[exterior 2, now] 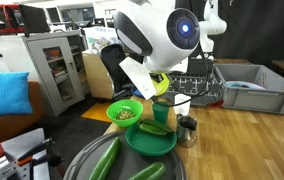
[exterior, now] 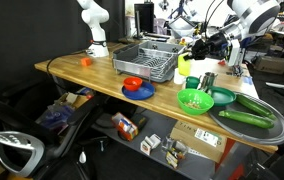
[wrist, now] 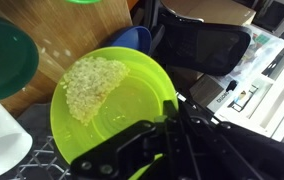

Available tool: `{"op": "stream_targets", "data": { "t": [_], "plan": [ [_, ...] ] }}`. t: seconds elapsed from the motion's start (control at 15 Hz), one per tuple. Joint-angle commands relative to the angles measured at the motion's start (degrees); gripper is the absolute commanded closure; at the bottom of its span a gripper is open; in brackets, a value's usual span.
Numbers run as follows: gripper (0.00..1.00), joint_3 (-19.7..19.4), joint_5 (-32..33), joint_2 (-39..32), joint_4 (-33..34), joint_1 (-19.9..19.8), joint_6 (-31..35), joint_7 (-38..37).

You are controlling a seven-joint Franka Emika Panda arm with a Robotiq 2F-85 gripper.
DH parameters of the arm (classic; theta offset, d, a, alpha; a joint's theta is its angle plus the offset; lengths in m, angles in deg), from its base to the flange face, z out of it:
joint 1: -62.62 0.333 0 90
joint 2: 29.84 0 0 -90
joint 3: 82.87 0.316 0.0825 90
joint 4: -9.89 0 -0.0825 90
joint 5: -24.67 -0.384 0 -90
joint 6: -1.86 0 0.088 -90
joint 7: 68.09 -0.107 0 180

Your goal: Pour the contents of the yellow bowl into the green bowl

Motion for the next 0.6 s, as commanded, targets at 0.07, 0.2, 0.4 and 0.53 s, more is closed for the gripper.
{"op": "stream_targets", "data": {
  "t": [0.07, 0.2, 0.4, 0.53],
  "plan": [
    [0.99, -0.9, -2.4, -0.2, -1.0, 0.2, -1.2, 2.2],
    [0.99, -1.2, -3.0, -0.2, -1.2, 0.1, -0.9, 2.5],
    [0.99, -1.9, -3.6, -0.4, -1.3, 0.2, -0.3, 2.7],
    [0.99, -2.3, -3.8, -0.6, -1.3, 0.1, -0.3, 2.7]
  ]
}}
